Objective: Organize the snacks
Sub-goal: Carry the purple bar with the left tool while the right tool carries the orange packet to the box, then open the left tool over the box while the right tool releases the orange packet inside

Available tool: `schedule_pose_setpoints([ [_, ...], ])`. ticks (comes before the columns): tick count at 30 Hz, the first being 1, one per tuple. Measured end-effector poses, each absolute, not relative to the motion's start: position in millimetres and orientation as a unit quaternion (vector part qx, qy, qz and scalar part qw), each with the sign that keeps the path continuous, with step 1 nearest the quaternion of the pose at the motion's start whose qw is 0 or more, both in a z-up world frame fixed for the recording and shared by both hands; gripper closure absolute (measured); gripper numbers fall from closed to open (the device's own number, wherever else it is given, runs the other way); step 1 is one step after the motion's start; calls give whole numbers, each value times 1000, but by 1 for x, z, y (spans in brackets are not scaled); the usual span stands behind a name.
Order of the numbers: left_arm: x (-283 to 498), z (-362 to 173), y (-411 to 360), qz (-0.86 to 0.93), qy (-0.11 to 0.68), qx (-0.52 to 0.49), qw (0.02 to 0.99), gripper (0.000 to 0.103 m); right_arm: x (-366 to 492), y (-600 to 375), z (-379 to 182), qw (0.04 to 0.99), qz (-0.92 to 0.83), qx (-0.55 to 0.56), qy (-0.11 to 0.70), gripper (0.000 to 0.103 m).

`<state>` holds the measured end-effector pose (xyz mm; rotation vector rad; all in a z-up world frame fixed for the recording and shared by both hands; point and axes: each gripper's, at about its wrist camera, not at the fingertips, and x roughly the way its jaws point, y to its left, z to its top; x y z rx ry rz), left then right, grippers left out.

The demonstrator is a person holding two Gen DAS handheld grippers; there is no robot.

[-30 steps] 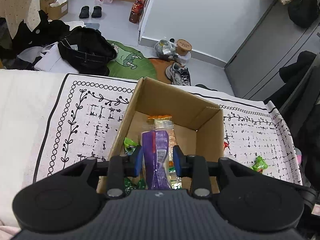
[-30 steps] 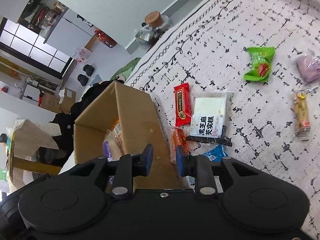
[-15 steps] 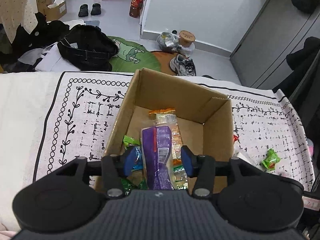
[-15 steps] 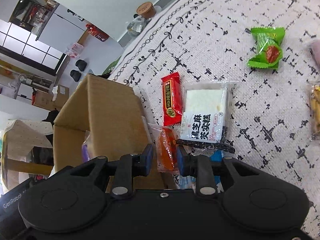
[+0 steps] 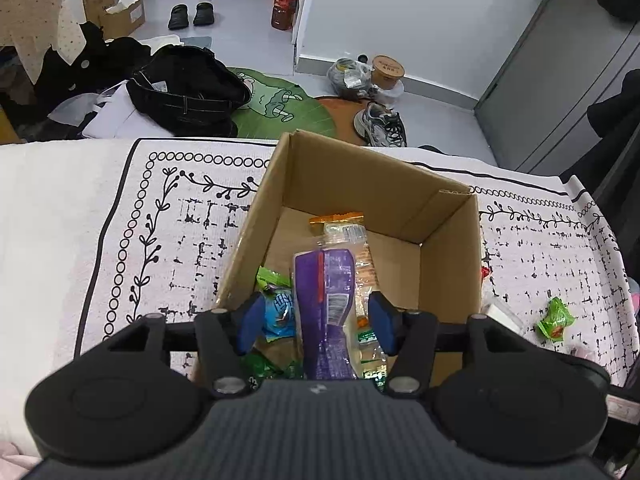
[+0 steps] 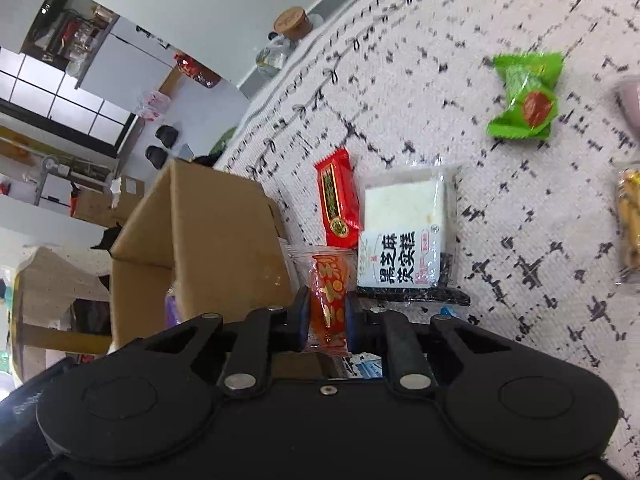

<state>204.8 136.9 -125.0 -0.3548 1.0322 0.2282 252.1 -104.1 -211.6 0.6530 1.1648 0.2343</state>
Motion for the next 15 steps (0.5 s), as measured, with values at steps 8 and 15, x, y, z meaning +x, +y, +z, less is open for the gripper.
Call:
schedule_pose_setpoints([
  [8, 199, -117, 138, 111, 484, -181, 849, 47, 246, -111, -176, 796, 117, 311, 507, 86],
  [15, 192, -108, 140, 105, 476, -189, 852, 47, 249, -101, -151, 807, 133, 306, 488, 86],
])
